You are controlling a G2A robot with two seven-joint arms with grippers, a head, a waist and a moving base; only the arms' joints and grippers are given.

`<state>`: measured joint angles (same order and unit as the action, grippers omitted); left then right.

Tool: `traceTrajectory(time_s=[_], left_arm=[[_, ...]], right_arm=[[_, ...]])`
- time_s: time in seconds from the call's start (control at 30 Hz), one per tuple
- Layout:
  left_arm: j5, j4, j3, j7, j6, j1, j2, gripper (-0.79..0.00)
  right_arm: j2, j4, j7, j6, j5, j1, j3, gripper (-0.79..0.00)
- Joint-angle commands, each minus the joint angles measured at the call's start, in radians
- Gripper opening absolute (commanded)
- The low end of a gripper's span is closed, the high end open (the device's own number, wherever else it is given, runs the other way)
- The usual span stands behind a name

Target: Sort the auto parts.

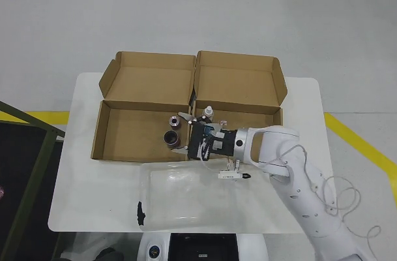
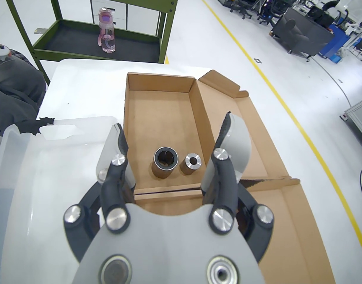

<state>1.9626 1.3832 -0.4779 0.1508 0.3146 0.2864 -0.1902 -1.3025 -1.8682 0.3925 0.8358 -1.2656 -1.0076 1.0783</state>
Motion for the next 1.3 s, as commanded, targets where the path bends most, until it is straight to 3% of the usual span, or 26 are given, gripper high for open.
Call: traceTrajectory(time_s=[0.0, 0.2, 0.5, 0.87, 1.17, 1.27], left_arm=[[0.000, 0.000, 0.000, 0.000, 0.000, 0.000, 0.000, 0.000], [0.000, 0.000, 0.000, 0.000, 0.000, 0.000, 0.000, 0.000], [0.000, 0.000, 0.000, 0.000, 0.000, 0.000, 0.000, 0.000], [0.000, 0.000, 0.000, 0.000, 0.000, 0.000, 0.000, 0.000], [0.000, 0.000, 0.000, 0.000, 0.000, 0.000, 0.000, 0.000], [0.000, 0.000, 0.000, 0.000, 0.000, 0.000, 0.000, 0.000]], right_arm=[[0.008, -0.027, -0.014, -0.005, -0.008, -0.038, 0.035, -0.228], [0.029, -0.094, -0.096, -0.037, -0.028, -0.150, 0.132, -0.237], [0.059, -0.176, -0.229, -0.080, -0.100, -0.342, 0.294, -0.188], [0.086, -0.195, -0.457, -0.131, -0.185, -0.598, 0.500, -0.175], [0.094, -0.190, -0.588, -0.238, -0.213, -0.729, 0.609, -0.142], [0.095, -0.185, -0.615, -0.269, -0.207, -0.758, 0.637, -0.086]])
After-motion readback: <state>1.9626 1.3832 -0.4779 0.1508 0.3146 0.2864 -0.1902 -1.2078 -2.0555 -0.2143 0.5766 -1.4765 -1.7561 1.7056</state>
